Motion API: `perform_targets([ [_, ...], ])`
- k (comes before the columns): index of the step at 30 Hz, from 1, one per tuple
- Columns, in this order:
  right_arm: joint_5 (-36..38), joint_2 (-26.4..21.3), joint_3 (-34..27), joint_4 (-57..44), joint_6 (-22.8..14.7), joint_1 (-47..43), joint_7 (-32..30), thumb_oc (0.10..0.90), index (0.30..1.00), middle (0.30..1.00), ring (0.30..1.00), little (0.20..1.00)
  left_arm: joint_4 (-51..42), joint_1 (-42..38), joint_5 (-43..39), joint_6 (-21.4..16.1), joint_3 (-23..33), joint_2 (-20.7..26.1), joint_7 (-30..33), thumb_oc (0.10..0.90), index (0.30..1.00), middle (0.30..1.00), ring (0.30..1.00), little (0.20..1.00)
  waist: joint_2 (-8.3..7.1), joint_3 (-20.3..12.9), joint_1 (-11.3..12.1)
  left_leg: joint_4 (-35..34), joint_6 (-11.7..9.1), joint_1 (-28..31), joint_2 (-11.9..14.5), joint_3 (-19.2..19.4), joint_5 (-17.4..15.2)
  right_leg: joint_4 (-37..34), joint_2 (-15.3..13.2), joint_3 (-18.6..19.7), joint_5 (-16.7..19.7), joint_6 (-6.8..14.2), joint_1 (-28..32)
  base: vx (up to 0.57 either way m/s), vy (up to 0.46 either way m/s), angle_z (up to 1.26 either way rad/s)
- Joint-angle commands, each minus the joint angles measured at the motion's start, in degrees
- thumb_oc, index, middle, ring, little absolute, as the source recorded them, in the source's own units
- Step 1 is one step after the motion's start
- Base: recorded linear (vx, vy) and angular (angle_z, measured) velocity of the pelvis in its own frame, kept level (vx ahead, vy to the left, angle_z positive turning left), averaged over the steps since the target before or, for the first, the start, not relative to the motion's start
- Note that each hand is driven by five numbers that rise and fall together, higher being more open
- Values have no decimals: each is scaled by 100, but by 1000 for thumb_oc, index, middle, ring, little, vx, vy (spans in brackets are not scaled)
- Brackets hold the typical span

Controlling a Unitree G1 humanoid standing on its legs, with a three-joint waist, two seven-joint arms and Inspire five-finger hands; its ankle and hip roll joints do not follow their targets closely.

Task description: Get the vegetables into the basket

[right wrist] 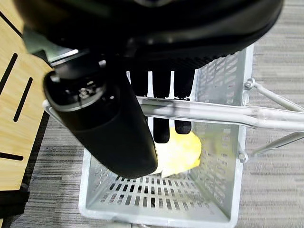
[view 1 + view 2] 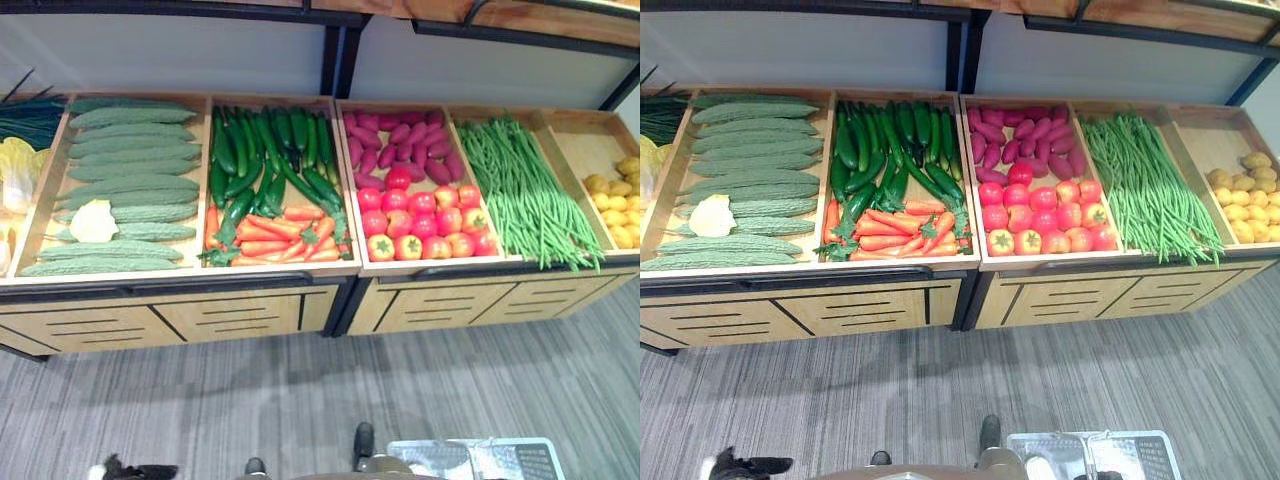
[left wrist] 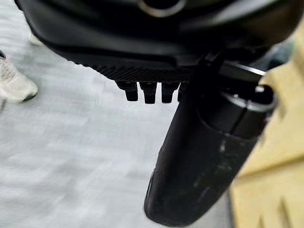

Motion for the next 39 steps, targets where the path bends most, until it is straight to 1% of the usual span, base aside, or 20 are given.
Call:
perform_targets([
  [1,-187,-297,94,14,-265,-65,-273,400,300,300,300,300,-1232,138,356,-432,275,698,1427,900,1000,1000,1000,1000,-18,85,130,5,-128,-254,96,-151,95,165,-322,56,-149,544,296,51,-21,10],
  [2,-185,-292,50,-38,-327,14,-304,400,300,300,300,300,-2114,344,848,-434,366,866,1750,900,1000,1000,1000,1000,-6,62,162,5,-149,-223,112,-182,70,157,-314,19,-190,557,362,30,-18,12],
  [3,-186,-292,55,-39,-327,14,-304,400,300,300,300,300,-2145,361,860,-415,381,855,1751,900,1000,1000,1000,1000,-13,53,155,5,-146,-242,105,-183,93,153,-319,20,-173,553,345,16,-14,12],
  [5,-147,-299,9,-58,-368,35,-287,400,300,300,300,300,-3235,585,1926,-225,336,1151,1966,900,1000,1000,1000,1000,1,3,182,5,-169,-246,127,-218,92,124,-315,-26,-190,558,373,5,-19,8],
  [6,-146,-298,11,-60,-368,39,-286,400,300,300,300,300,-3266,600,1944,-203,347,1141,1962,900,1000,1000,1000,1000,0,0,180,5,-170,-246,127,-218,91,122,-314,-27,-190,557,375,17,-17,7],
  [9,-101,-342,29,-128,-400,77,-233,400,300,300,300,300,-4061,687,2946,-191,185,1496,1959,900,1000,1000,1000,1000,12,-30,151,5,-178,-228,139,-216,86,110,-309,-10,-172,567,390,2,-6,3],
  [10,-80,-381,27,-147,-412,68,-199,400,300,300,300,300,-4719,679,3364,-309,66,1781,1804,900,1000,1000,1000,1000,43,-45,135,5,-179,-219,138,-216,82,112,-310,2,-157,577,388,0,0,0],
  [13,-75,-427,62,-176,-433,78,-178,400,300,300,300,300,-4812,594,3565,-395,-78,2001,1691,900,1000,1000,1000,1000,56,-69,86,5,-180,-195,137,-183,69,108,-311,52,-136,579,378,3,5,-1],
  [14,-73,-497,43,-204,-457,88,-155,400,300,300,300,300,-5357,477,3871,-514,-277,2270,1445,900,1000,1000,1000,1000,83,-73,30,5,-183,-138,143,-156,16,91,-302,83,-143,597,398,2,7,-6],
  [16,-82,-504,28,-230,-451,94,-136,400,300,300,300,300,-5582,507,3972,-529,-346,2389,1246,900,1000,1000,1000,1000,84,-81,18,5,-179,-150,137,-141,43,84,-307,114,-111,590,368,-6,11,-8],
  [18,-112,-581,16,-245,-468,121,-100,400,300,300,300,300,-5863,488,4389,-666,-572,2923,957,900,1000,1000,1000,1000,121,-105,-85,5,-175,-107,125,-71,15,84,-311,191,-96,602,348,-1,24,-8],
  [20,-117,-594,31,-273,-479,141,-80,400,300,300,300,300,-5909,403,4489,-700,-661,3125,863,900,1000,1000,1000,1000,133,-111,-129,5,-174,-89,126,-40,7,86,-310,232,-92,605,332,2,20,-19],
  [21,-141,-620,49,-275,-480,140,-65,400,300,300,300,300,-5981,158,4565,-745,-954,3299,658,900,1000,1000,1000,1000,140,-125,-219,5,-171,-57,128,15,-7,89,-314,289,-85,613,308,4,18,-25],
  [25,-170,-630,39,-314,-472,156,-47,400,300,300,300,300,-6070,-119,4637,-774,-1214,3425,511,900,1000,1000,1000,1000,148,-114,-248,5,-168,-42,126,58,-20,90,-310,332,-82,619,284,3,12,-15],
  [27,-205,-651,103,-366,-475,148,-10,400,300,300,300,300,-5966,-549,4758,-835,-1651,3618,382,900,1000,1000,1000,1000,153,-100,-343,5,-165,-15,128,121,-38,91,-302,397,-87,624,247,2,15,-16],
  [28,-234,-677,142,-424,-498,131,2,400,300,300,300,300,-5758,-956,4793,-831,-2110,3630,340,900,1000,1000,1000,1000,152,-84,-403,5,-163,-1,131,173,-46,93,-297,471,-79,624,199,-8,15,-11],
  [32,-264,-722,193,-553,-509,95,2,400,300,300,300,300,-5425,-1721,4920,-727,-2777,3629,307,900,1000,1000,1000,1000,151,-17,-490,5,-153,-17,132,256,-48,94,-276,597,-52,625,75,-24,15,-31],
  [33,-289,-800,286,-638,-519,-15,-26,400,300,300,300,300,-4992,-2348,5082,-558,-3284,3553,330,900,1000,1000,1000,1000,160,81,-622,5,-137,-67,137,337,-47,112,-237,742,-16,620,-111,-42,29,-37],
  [34,-301,-814,277,-634,-507,-45,-50,400,300,300,300,300,-4831,-2582,5082,-508,-3479,3507,320,900,1000,1000,1000,1000,159,119,-616,5,-134,-99,140,379,-39,125,-225,791,-4,618,-186,-41,29,-44],
  [39,-329,-858,370,-697,-490,-184,-95,400,300,300,300,300,-4196,-3147,5122,-245,-3811,3261,464,900,1000,1000,1000,1000,137,259,-689,5,-121,-208,153,471,-16,178,-171,946,25,602,-434,-19,16,-20],
])
